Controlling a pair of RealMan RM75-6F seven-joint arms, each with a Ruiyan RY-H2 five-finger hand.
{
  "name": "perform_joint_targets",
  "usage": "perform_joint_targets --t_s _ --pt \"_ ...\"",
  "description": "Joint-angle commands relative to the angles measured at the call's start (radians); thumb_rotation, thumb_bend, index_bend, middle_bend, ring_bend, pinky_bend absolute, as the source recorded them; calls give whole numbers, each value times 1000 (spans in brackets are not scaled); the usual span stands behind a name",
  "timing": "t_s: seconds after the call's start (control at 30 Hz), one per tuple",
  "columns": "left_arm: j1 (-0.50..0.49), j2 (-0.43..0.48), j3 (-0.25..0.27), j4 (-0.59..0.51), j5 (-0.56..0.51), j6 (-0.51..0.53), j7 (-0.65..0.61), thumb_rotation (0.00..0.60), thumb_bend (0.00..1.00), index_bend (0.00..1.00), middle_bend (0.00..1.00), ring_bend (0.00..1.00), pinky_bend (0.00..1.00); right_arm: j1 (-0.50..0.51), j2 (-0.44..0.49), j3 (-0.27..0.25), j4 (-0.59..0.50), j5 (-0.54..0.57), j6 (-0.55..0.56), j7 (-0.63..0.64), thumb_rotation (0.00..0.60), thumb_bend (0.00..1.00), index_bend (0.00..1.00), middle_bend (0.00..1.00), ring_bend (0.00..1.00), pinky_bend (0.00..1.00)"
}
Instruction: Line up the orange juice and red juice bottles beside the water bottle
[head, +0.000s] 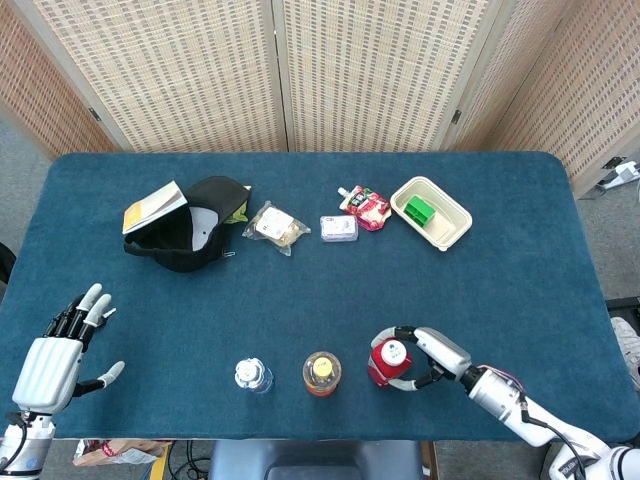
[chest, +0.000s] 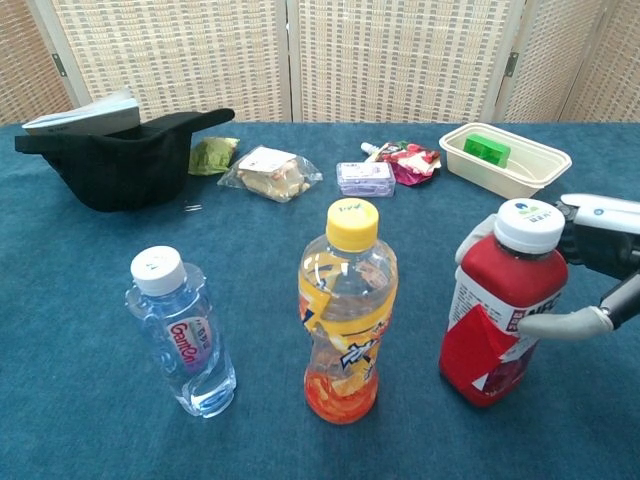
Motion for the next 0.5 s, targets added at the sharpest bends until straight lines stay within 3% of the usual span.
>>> perform_joint_targets --t_s 0.03,0.17,0.27,0.5 --pt "1 -1 1 0 1 1 0 600 160 37 11 46 153 2 -6 -10 10 0 -1 -3 600 354 535 404 315 260" --pt "1 0 2 1 2 1 -1 600 161 37 11 46 153 7 -11 -22 20 -5 3 1 600 317 525 377 286 260" --pt "1 1 1 -1 4 4 0 600 160 37 11 46 153 11 -11 -29 25 -8 7 1 600 295 453 339 249 260" --pt "1 0 0 -1 3 3 3 600 161 37 11 46 153 13 -8 -44 35 -11 21 5 600 237 105 136 90 164"
